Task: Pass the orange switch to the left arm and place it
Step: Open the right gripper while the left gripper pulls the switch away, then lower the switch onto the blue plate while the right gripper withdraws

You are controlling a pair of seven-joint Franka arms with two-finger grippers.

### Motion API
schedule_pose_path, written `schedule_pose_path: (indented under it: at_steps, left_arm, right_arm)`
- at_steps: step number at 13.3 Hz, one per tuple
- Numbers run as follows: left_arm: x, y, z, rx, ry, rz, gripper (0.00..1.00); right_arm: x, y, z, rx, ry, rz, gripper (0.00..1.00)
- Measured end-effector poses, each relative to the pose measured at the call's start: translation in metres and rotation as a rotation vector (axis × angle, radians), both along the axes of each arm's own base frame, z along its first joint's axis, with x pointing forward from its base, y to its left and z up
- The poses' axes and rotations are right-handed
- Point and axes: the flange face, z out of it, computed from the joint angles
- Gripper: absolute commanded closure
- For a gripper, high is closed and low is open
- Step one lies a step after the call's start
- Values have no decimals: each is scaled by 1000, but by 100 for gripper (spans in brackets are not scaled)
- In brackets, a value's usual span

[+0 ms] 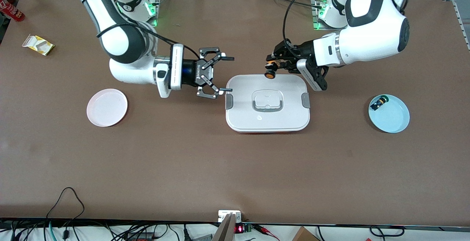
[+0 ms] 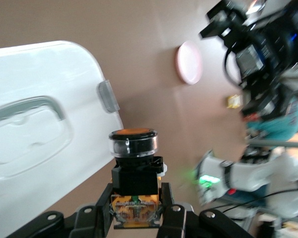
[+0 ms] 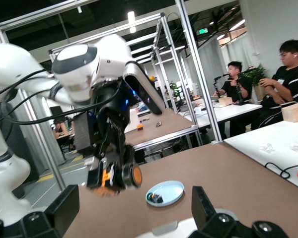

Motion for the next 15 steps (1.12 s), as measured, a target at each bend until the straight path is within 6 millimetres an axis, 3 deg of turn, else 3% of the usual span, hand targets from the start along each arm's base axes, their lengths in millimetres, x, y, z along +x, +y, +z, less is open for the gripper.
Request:
schedule_pose_path:
  at_steps: [5, 9, 11, 15]
  left_arm:
    - [1, 27, 32, 390, -121, -263, 84]
    - [7, 58, 28, 574, -212, -483, 83]
    - [19, 95, 21, 640, -237, -613, 83]
    - [51, 198, -17, 766, -200, -805, 84]
  right_arm:
    - [13, -61, -12, -34, 72, 102, 0]
    - [22, -108, -14, -115, 281, 142, 0]
    - [23, -114, -12, -144, 397, 134, 0]
    - [22, -127, -14, -266, 672, 107, 0]
